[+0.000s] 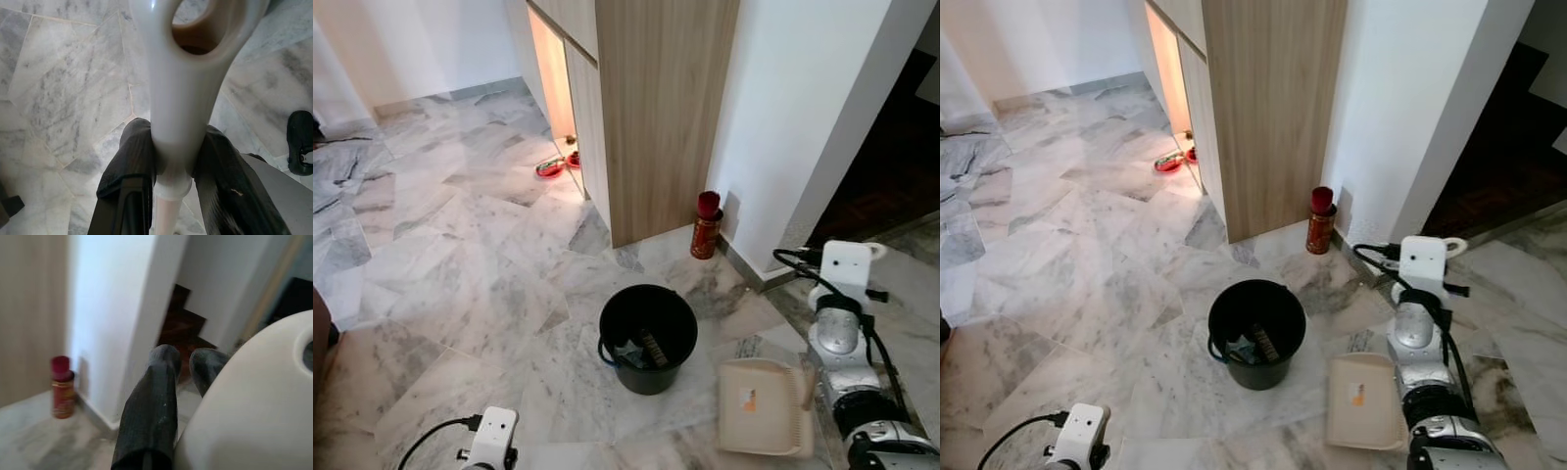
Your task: Sweep floor
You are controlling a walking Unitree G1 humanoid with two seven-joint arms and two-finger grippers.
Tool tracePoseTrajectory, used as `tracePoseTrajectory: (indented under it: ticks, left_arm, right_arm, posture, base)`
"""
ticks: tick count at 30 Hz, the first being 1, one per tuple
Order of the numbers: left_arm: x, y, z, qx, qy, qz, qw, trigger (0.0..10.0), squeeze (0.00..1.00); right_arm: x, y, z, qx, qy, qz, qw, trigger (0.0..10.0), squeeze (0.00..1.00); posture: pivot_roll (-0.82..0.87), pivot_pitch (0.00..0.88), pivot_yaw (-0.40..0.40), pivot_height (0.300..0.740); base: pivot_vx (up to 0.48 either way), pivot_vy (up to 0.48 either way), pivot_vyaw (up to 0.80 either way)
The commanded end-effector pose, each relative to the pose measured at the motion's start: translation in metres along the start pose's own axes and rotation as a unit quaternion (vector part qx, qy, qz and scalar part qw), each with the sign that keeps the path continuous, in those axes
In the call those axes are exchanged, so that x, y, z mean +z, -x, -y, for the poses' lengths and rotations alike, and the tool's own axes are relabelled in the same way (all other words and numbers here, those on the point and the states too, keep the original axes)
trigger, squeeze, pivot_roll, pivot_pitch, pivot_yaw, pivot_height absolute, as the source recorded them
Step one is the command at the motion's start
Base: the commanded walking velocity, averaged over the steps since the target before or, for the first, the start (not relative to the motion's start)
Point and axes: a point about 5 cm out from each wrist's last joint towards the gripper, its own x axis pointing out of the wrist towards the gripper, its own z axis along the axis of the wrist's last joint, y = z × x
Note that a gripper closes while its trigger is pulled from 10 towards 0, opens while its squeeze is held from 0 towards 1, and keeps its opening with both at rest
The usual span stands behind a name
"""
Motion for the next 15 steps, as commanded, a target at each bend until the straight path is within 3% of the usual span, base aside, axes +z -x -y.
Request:
tracePoseTrajectory:
  ticks: [1,15]
  left_arm:
    - [-0.005,0.001,-0.001,-0.002,-0.003,-0.009,1.0,10.0,0.0]
    - [-0.004,0.001,-0.002,-0.006,-0.008,-0.008,1.0,10.0,0.0]
  right_arm:
    - [0.002,-0.002,0.006,-0.022,0.01,0.002,1.0,10.0,0.0]
    - [-0.019,0.006,0.03,-0.08,0.021,-0.025,0.996,10.0,0.0]
  posture:
    - [0.05,0.0,0.037,0.74]
    - [0.04,0.0,0.047,0.74]
  base:
    - [0.0,0.0,0.0]
    - [0.0,0.0,0.0]
